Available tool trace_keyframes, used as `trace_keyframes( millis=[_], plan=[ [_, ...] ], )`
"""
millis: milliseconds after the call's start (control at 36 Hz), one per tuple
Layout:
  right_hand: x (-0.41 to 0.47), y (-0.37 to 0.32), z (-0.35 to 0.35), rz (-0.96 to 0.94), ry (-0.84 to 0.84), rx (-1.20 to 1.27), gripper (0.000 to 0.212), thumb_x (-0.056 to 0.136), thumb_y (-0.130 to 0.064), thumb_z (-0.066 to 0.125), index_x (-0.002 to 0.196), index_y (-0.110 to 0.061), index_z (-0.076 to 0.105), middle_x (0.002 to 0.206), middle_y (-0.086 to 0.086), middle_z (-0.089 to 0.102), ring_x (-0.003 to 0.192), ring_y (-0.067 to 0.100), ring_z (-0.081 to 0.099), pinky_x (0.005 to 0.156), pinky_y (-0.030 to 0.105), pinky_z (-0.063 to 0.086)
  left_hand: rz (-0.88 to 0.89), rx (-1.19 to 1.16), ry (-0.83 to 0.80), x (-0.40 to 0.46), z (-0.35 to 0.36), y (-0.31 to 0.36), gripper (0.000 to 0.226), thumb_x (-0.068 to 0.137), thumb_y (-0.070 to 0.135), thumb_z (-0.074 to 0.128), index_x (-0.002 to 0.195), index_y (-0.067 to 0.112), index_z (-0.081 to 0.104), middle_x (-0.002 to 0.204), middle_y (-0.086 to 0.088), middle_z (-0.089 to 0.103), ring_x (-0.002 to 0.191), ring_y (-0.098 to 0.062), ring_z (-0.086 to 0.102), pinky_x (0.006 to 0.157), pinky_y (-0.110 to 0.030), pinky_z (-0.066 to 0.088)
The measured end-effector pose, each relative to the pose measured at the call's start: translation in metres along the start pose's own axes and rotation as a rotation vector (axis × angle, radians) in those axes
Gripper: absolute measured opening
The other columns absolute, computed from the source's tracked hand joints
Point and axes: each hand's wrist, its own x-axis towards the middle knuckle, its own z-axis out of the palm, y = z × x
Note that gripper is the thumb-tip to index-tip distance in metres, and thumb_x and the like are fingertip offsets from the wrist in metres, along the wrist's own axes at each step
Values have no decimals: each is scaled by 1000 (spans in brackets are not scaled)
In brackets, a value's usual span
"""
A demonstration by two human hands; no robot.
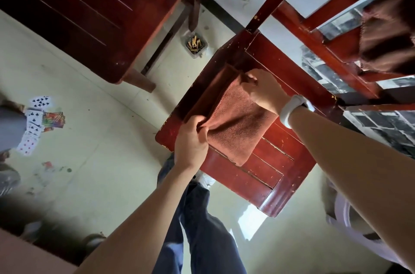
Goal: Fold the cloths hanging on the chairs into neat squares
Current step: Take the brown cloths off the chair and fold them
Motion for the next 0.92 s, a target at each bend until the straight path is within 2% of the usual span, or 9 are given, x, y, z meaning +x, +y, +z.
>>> trace_keyframes(
  millis=[111, 194, 278, 444, 556, 639, 722, 806, 917],
  plan=[
    [-2, -1, -3, -16, 50, 67, 7, 89, -13, 54, 95, -12, 57, 83, 0, 57, 66, 11, 51, 51, 8, 39, -61, 64, 20, 3, -3, -4, 25, 89, 15, 56, 112, 8, 60, 94, -16, 67, 88, -29, 62, 77, -35, 50],
    [-2, -7, -5, -54, 71, 95, 11, 89, -16, 56, 98, -10, 60, 98, 5, 61, 76, 15, 56, 64, 18, 47, -58, 51, 67, 2, -8, -3, 25, 91, 12, 51, 113, 5, 61, 101, -15, 67, 93, -26, 62, 80, -21, 43],
    [1, -15, -2, -86, 91, 95, 14, 89, -17, 57, 100, -8, 60, 99, 5, 62, 78, 15, 58, 67, 14, 47, -72, 40, 138, 2, -11, -3, 25, 92, 3, 46, 110, -1, 62, 104, -15, 68, 95, -25, 62, 76, -4, 31],
    [14, -20, 13, -63, 146, 130, 5, 90, -17, 55, 93, -16, 59, 84, -6, 57, 59, 4, 49, 48, 11, 39, -104, 44, 217, 11, -12, -6, 22, 90, 3, 49, 103, -3, 64, 96, -20, 66, 89, -31, 60, 76, -16, 33],
    [23, -19, 19, -63, 186, 52, 16, 90, -21, 56, 102, -14, 62, 100, 2, 59, 66, 4, 52, 56, 16, 40, -138, 61, 210, 17, -9, -13, 22, 91, 8, 49, 104, 1, 64, 97, -19, 64, 88, -28, 59, 73, -15, 32],
    [25, -19, 21, -49, 216, 38, 20, 89, -25, 56, 107, -18, 62, 99, -4, 61, 77, 10, 57, 80, 32, 50, -173, 69, 189, 20, -7, -17, 22, 90, 10, 49, 106, 2, 62, 101, -18, 64, 93, -28, 59, 78, -20, 36],
    [20, -20, 21, -71, 330, -14, 27, 88, -32, 56, 113, -22, 59, 104, -9, 56, 101, 15, 53, 99, 42, 38, -193, 47, 166, 21, -8, -17, 22, 88, 9, 50, 107, 3, 59, 104, -15, 62, 96, -28, 58, 81, -24, 40],
    [-2, -15, 19, -202, 535, -136, 29, 92, -26, 45, 116, -18, 58, 115, 1, 55, 109, 17, 48, 95, 31, 29, -73, 176, 213, 18, -14, -15, 29, 83, 10, 49, 111, 5, 57, 106, -16, 58, 98, -32, 55, 82, -38, 46],
    [-42, 7, 26, -409, 617, -327, 37, 82, -7, 44, 113, -14, 62, 112, 5, 60, 108, 22, 49, 101, 37, 30, 261, 462, 167, 8, -15, -4, 39, 77, 9, 49, 116, 12, 56, 118, -10, 56, 111, -27, 48, 88, -39, 40]
  ],
)
